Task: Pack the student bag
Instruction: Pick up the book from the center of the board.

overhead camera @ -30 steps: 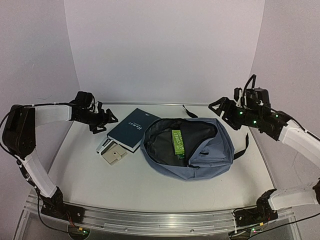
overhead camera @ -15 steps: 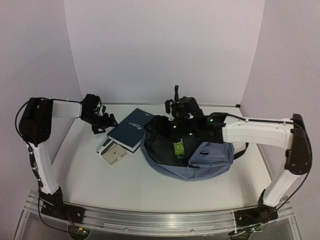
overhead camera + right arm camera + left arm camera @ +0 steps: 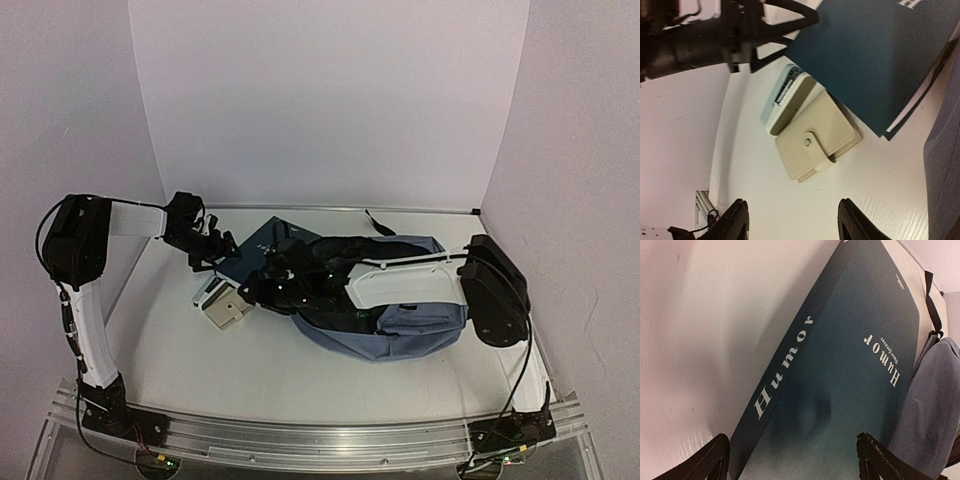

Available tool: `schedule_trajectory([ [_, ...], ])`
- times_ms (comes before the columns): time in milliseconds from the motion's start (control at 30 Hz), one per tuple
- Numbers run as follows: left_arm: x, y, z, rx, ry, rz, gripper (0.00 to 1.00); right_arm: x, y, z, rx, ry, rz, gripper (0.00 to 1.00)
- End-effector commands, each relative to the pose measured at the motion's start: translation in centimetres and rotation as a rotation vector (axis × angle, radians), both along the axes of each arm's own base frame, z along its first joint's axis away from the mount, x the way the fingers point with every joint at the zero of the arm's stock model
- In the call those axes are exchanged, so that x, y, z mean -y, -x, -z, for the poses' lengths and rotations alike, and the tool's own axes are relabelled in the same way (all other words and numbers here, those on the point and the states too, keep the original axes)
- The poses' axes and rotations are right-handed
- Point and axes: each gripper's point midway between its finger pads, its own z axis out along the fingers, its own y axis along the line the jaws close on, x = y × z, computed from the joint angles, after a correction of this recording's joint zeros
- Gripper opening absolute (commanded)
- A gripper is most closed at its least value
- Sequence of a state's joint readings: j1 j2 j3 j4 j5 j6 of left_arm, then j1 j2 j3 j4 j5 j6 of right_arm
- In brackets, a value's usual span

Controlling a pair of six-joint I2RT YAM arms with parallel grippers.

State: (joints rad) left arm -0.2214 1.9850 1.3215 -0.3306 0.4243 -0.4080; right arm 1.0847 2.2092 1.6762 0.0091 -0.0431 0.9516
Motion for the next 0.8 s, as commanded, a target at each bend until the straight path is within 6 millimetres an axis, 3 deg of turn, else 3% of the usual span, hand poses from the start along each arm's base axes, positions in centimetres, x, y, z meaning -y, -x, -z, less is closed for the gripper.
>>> schedule_trajectory([
  [0,0.5,-0.5,-0.9,0.050,0.034,0.031,0.88,-0.2,-2.1,0.5,0.015,-0.020,0.119,0.57],
  [233,1.5,1.6,-0.3,0.033,0.107,0.070,0.86,2.3,-4.6,5.0,-0.038,0.040,0.209,0.50],
  [533,2.8,5.7,-1.5,0.024,0.173,0.117,0.86,5.7,-6.7,7.3,-0.049,0.099,0.294,0.48],
  [767,1.6,4.0,-2.2,0.046,0.084,0.060,0.86,6.6,-8.3,7.8,-0.043,0.107,0.316,0.45],
])
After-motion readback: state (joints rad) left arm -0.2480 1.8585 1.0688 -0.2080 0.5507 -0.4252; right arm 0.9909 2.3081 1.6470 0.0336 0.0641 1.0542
